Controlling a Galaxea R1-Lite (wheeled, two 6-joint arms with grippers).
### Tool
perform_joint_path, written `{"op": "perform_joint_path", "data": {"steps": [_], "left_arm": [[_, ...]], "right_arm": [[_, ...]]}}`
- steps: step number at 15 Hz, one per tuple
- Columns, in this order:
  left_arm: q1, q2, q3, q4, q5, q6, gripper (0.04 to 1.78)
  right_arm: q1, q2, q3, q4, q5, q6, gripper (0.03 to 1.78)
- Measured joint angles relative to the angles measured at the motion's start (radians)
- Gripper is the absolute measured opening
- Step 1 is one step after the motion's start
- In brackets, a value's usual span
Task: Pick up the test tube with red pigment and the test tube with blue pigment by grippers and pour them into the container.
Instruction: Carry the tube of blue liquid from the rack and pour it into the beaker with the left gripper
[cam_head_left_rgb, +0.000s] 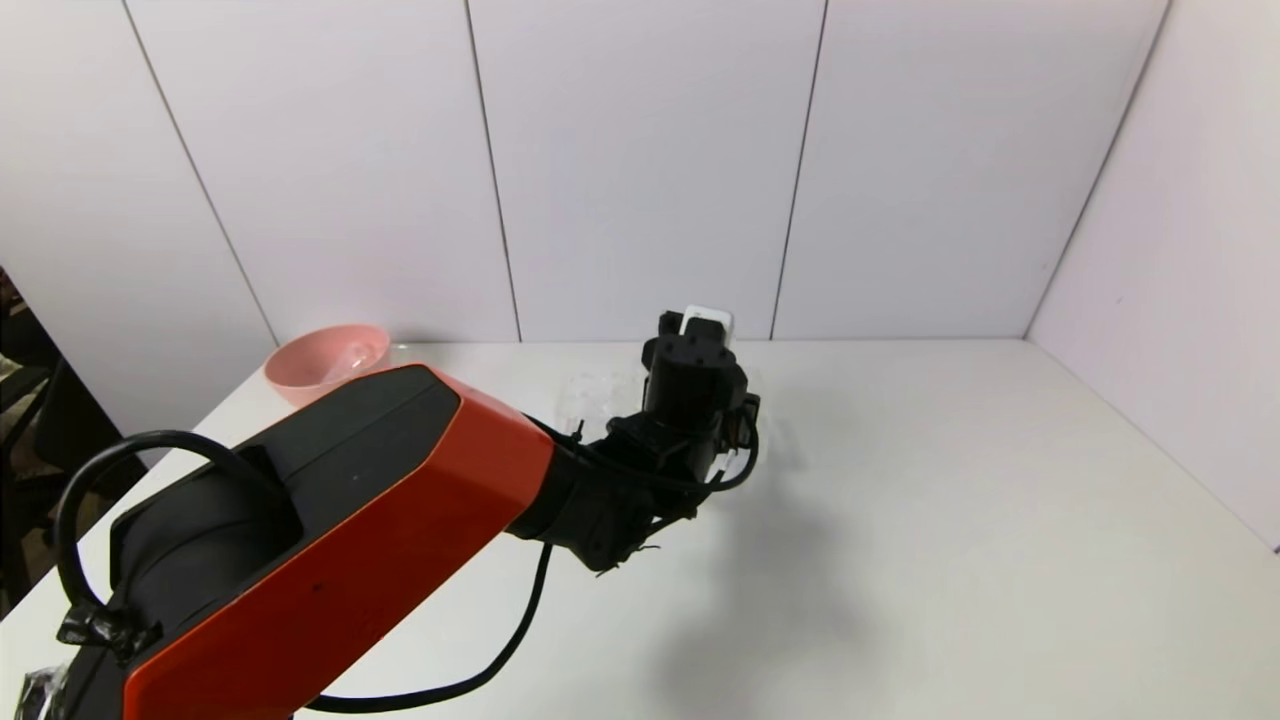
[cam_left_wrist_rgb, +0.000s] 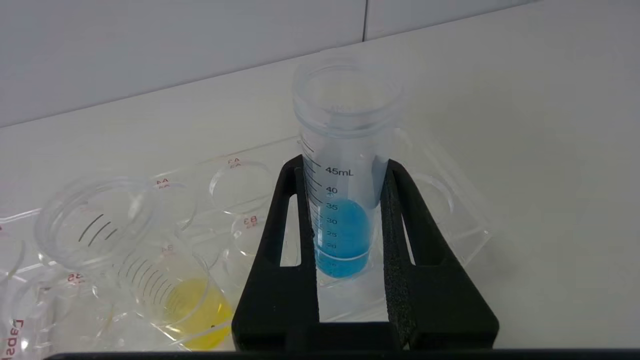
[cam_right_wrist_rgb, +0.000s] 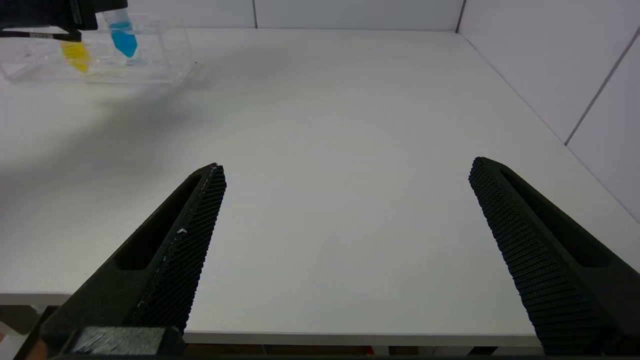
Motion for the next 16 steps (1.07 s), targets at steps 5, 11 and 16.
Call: {"op": "perform_joint_path", "data": {"steps": [5, 11, 16], "left_arm": [[-0.003, -0.029, 0.001, 0.001, 0.001, 0.013, 0.38], [-0.009, -0.067, 0.001, 0.009, 0.013, 0.033, 0.38], [-0.024, -0.102, 0.0, 0.011, 0.012, 0.036, 0.38]], "right_arm": [[0.0, 0.0, 0.0, 0.0, 0.0, 0.0, 1.78], [0.0, 0.0, 0.0, 0.0, 0.0, 0.0, 1.78], [0.0, 0.0, 0.0, 0.0, 0.0, 0.0, 1.78]]}}
